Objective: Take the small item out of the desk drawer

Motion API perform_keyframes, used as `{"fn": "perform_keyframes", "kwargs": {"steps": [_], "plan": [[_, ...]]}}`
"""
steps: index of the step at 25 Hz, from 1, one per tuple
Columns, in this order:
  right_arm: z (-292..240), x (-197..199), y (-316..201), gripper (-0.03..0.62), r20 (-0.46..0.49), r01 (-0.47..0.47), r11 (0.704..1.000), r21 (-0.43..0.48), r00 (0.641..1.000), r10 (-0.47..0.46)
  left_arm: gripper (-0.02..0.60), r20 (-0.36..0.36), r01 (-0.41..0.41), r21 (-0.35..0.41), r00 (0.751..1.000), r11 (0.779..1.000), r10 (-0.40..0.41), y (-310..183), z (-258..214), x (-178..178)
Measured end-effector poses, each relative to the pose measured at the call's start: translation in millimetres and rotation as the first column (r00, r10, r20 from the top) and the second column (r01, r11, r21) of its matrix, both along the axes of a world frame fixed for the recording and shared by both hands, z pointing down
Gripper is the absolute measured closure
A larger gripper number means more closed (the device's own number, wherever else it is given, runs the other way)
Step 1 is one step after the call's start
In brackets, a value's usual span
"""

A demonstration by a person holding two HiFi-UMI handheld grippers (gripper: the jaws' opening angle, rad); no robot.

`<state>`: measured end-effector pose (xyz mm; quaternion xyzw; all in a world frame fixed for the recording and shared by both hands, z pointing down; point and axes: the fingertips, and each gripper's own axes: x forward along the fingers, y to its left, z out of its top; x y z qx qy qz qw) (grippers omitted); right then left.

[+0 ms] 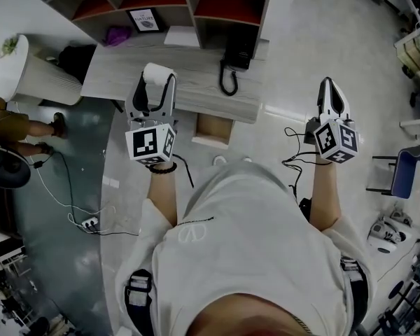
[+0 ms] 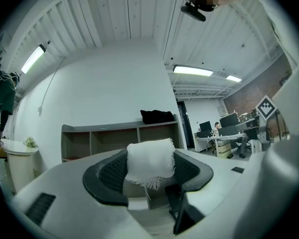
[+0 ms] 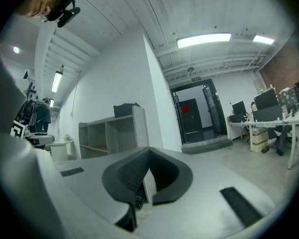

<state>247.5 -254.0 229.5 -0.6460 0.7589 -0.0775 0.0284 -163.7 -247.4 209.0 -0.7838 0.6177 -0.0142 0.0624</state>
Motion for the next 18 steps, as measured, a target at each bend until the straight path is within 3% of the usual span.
{"fn": "perform_keyframes", "kwargs": {"steps": [5,10,18], "plan": [[-6,1,0,0.592,0.004,-0.008,1.0,0.014,1.0,0.008,0.314,0.001,0.0,0.006,1.0,1.0,0.0,-2,-2,-5],[-13,9,2,0.592,-0.028,-0.032,0.999,0.03,0.999,0.033,0.314,-0.066,-0.006,-0.01,0.998,1.0,0.005,-3,2,-13],[-8,12,1,0.592,-0.016,-0.045,0.999,0.019,0.999,0.045,0.314,-0.059,-0.001,-0.014,0.998,1.0,0.0,-8,5,-17]]}}
